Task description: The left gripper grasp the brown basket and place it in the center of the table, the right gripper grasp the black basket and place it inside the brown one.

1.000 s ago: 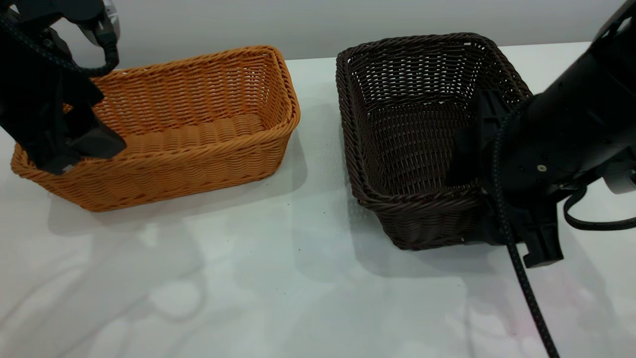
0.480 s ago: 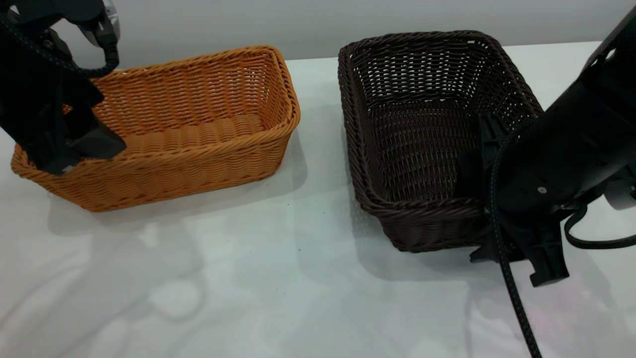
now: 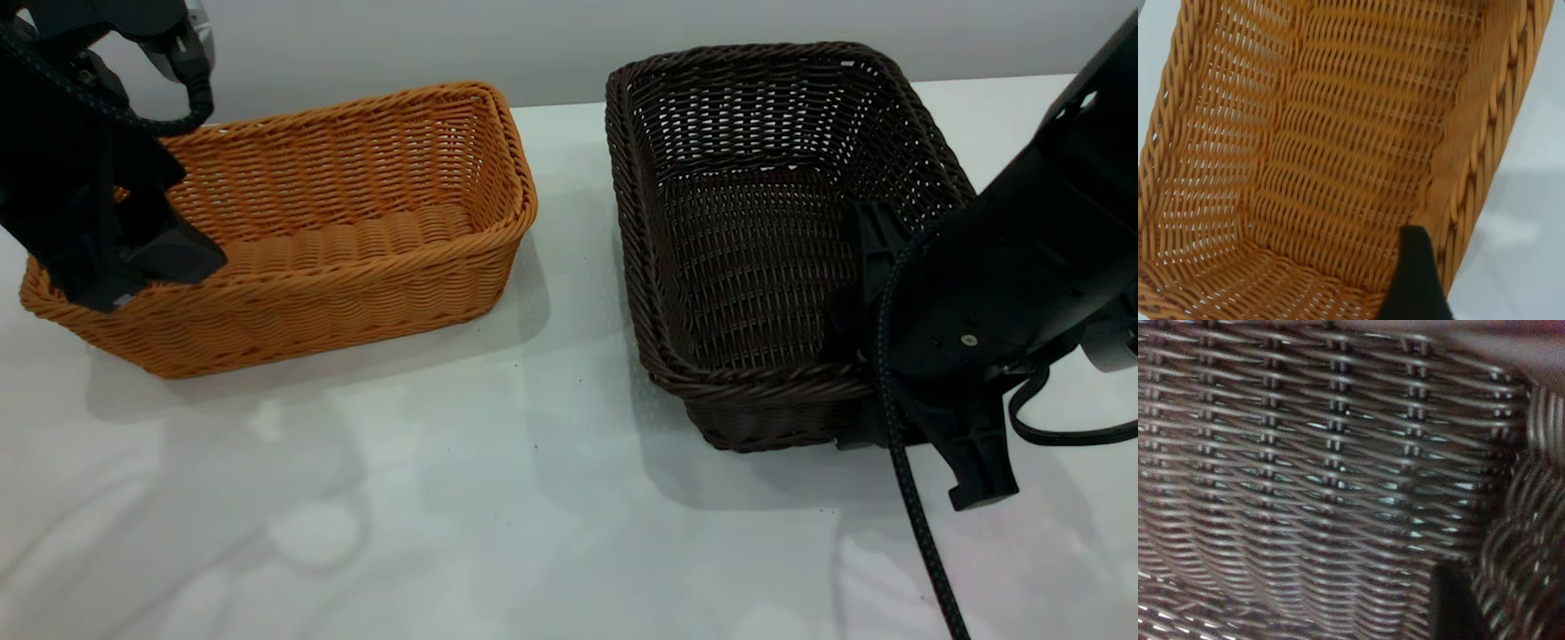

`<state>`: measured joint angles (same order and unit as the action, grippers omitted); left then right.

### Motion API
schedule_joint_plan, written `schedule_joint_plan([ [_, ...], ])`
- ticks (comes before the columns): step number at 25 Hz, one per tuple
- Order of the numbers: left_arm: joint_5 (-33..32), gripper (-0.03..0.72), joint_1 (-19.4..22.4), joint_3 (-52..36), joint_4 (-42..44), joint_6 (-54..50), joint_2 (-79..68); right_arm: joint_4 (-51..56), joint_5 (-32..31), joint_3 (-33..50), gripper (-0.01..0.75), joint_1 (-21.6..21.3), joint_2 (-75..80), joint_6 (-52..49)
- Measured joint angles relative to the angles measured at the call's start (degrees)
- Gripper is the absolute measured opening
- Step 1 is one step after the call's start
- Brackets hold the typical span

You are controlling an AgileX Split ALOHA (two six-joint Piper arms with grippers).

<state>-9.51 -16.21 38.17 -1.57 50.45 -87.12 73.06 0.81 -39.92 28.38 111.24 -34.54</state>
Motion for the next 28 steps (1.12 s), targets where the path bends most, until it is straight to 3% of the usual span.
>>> schedule_joint_plan([
  [8, 0.5, 0.477, 0.0, 0.0, 0.6, 1.2, -2.2, 0.1, -0.8, 0.1, 0.306, 0.1, -1.0, 0.1],
  [23, 10.2, 0.475, 0.0, 0.1, 0.7, 7.1, -10.9, 0.2, -2.6, 0.1, 0.304, 0.1, -1.9, 1.0],
  [28, 11.9, 0.444, 0.0, 2.3, 0.7, 7.1, -14.0, 0.1, -4.4, 0.1, 0.304, 0.1, -1.9, 1.5],
])
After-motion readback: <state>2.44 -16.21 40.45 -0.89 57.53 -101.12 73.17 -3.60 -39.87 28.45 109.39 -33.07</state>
